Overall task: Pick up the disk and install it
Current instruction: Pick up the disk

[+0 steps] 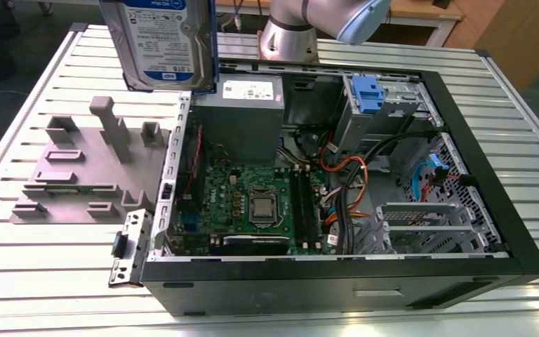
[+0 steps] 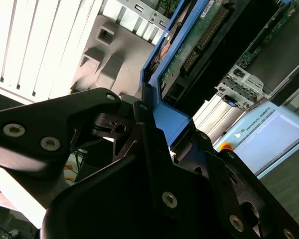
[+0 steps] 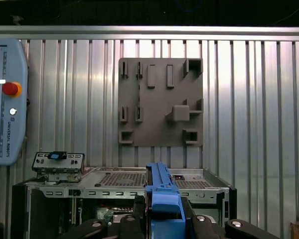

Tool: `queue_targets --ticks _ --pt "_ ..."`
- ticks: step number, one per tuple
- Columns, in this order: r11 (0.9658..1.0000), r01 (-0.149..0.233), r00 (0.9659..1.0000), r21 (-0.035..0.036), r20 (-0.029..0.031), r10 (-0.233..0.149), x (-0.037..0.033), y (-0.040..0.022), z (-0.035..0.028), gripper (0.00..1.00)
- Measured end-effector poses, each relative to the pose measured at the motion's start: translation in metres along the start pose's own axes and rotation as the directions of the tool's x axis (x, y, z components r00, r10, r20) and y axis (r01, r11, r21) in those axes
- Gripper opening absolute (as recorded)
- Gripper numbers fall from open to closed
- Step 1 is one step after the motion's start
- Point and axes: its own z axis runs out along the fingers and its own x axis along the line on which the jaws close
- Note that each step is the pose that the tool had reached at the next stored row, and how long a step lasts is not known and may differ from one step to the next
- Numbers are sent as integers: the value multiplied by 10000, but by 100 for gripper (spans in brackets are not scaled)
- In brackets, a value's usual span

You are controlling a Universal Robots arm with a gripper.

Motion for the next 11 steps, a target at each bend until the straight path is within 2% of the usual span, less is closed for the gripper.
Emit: queue_targets --ticks 11 --pt "10000 0 10000 0 0 0 0 -25 -1 37"
